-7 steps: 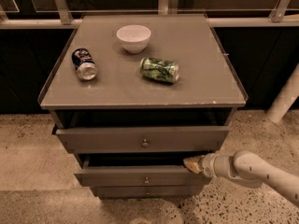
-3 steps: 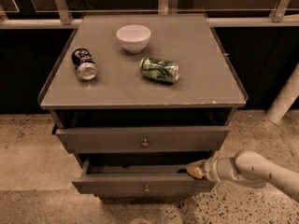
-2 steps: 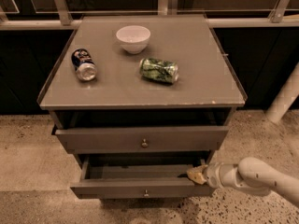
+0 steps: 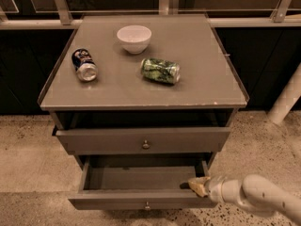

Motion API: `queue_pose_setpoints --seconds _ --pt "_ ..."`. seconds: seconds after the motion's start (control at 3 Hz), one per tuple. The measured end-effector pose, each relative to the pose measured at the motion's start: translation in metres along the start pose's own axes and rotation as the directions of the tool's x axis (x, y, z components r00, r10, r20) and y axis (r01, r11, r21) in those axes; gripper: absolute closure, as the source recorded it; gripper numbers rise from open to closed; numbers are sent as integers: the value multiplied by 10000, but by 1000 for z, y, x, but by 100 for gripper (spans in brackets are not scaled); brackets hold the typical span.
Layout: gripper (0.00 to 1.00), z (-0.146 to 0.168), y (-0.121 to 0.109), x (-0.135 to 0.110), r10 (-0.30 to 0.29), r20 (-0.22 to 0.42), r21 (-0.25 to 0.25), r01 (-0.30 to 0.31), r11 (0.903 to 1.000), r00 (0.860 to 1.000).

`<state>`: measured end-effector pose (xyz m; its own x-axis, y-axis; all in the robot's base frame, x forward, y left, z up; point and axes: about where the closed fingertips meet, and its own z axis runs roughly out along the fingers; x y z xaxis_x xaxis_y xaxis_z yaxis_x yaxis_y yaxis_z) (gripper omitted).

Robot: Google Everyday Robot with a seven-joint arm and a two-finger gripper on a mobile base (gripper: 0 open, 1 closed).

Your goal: Open middle drawer

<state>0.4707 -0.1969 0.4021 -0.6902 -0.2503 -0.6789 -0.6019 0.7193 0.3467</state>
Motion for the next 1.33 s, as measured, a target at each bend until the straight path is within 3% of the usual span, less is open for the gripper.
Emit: queue_pose_setpoints --seconds 1.0,1.33 --pt "100 -10 21 15 180 645 281 -199 9994 9978" --pt "100 -29 27 2 -398 1329 999 266 9946 9903"
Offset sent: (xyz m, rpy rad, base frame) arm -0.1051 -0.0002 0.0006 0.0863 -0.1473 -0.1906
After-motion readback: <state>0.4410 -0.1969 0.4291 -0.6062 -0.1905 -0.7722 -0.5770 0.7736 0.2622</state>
